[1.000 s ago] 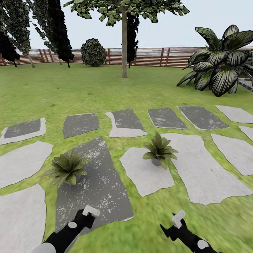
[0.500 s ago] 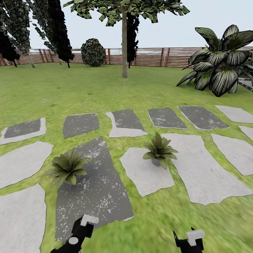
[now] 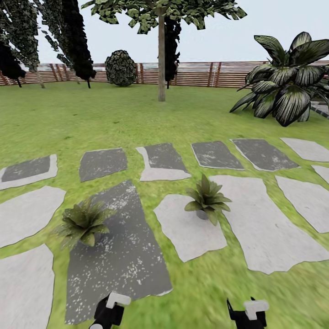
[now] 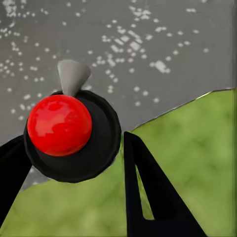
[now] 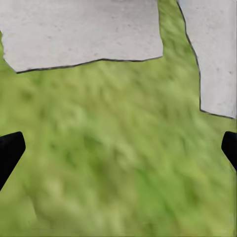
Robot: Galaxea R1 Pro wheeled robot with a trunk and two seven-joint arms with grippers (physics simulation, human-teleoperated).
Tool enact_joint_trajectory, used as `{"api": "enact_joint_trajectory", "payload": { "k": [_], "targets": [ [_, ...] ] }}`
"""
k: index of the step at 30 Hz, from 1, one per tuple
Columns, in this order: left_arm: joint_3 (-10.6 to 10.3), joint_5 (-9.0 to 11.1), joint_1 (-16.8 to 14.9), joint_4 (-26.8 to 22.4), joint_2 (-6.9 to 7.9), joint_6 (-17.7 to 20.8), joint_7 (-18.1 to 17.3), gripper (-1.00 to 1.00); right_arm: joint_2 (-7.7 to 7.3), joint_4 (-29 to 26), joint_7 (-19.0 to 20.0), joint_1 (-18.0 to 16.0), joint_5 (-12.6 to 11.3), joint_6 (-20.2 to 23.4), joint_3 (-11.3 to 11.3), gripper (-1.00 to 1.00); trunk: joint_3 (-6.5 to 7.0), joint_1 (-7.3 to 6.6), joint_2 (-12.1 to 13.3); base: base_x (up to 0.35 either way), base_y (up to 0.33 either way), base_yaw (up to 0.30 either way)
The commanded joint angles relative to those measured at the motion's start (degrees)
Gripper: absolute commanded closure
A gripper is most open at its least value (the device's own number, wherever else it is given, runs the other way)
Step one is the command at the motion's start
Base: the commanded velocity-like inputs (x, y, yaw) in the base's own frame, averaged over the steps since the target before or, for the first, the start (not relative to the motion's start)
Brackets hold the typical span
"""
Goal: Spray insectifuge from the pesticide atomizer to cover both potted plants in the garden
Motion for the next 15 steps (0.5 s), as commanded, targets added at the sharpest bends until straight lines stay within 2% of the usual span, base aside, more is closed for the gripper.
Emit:
{"api": "enact_joint_trajectory", "payload": {
  "k": [1, 8, 11, 15],
  "targets": [
    [-0.49, 0.33, -0.05, 0.07, 0.01, -0.22, 0.36, 1.00, 0.00, 0.07, -0.11, -0.03, 0.60, -0.16, -0.40, -1.00, -0.05, 0.02, -0.02, 0.279, -0.157, 0.000],
    [-0.49, 0.40, 0.04, 0.11, 0.00, -0.24, 0.30, 1.00, 0.02, 0.10, -0.03, -0.03, 0.60, -0.14, -0.40, -1.00, -0.05, 0.02, -0.02, 0.282, -0.164, -0.021],
    [-0.49, 0.38, 0.04, 0.12, 0.02, -0.24, 0.32, 1.00, 0.02, 0.10, -0.04, 0.00, 0.60, -0.13, -0.40, -1.00, -0.05, 0.02, -0.02, 0.288, -0.158, -0.210],
    [-0.49, 0.40, 0.04, 0.12, 0.07, -0.24, 0.30, 1.00, 0.04, 0.10, -0.08, -0.02, 0.60, -0.14, -0.40, -1.00, -0.05, 0.02, -0.02, 0.330, -0.032, -0.281]
  ]
}}
